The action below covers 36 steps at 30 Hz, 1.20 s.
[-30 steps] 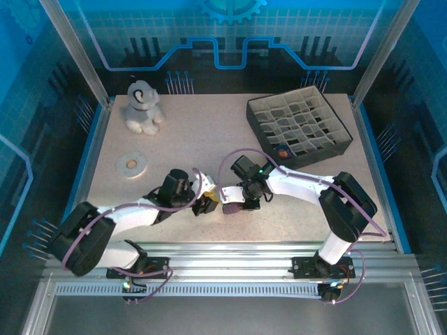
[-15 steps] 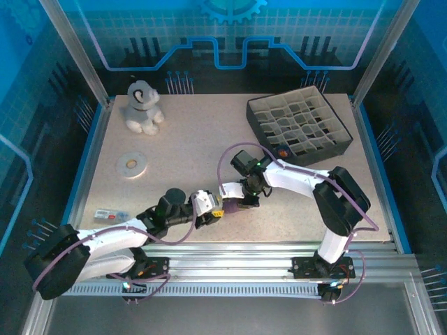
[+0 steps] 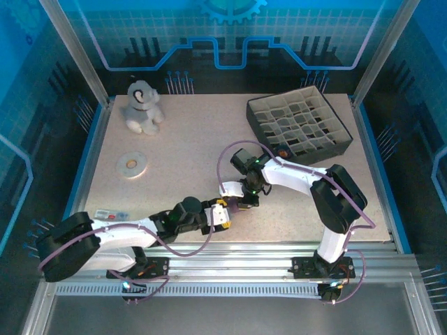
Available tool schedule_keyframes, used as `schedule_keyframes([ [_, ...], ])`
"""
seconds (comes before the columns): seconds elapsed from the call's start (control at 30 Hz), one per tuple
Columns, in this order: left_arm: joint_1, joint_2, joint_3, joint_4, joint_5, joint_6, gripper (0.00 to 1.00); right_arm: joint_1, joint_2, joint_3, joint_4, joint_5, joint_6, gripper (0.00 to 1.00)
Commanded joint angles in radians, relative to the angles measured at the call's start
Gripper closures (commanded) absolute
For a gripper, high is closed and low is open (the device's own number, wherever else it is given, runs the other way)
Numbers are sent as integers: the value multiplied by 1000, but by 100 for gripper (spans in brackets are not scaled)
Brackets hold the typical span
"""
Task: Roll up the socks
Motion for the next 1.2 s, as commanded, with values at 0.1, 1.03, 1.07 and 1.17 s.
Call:
schedule_keyframes([
  [0.1, -13, 112, 70, 39, -71, 89, 37, -13, 80, -7, -168, -41, 17, 100],
  [1.03, -13, 430, 261, 29, -260, 67, 49, -50, 93, 27, -202, -61, 18, 100],
  [1.07, -12, 425, 263, 17, -264, 57, 54, -54, 90, 26, -200, -61, 18, 100],
  [1.17, -13, 412, 261, 6, -268, 41, 70, -59, 85, 26, -199, -62, 19, 100],
])
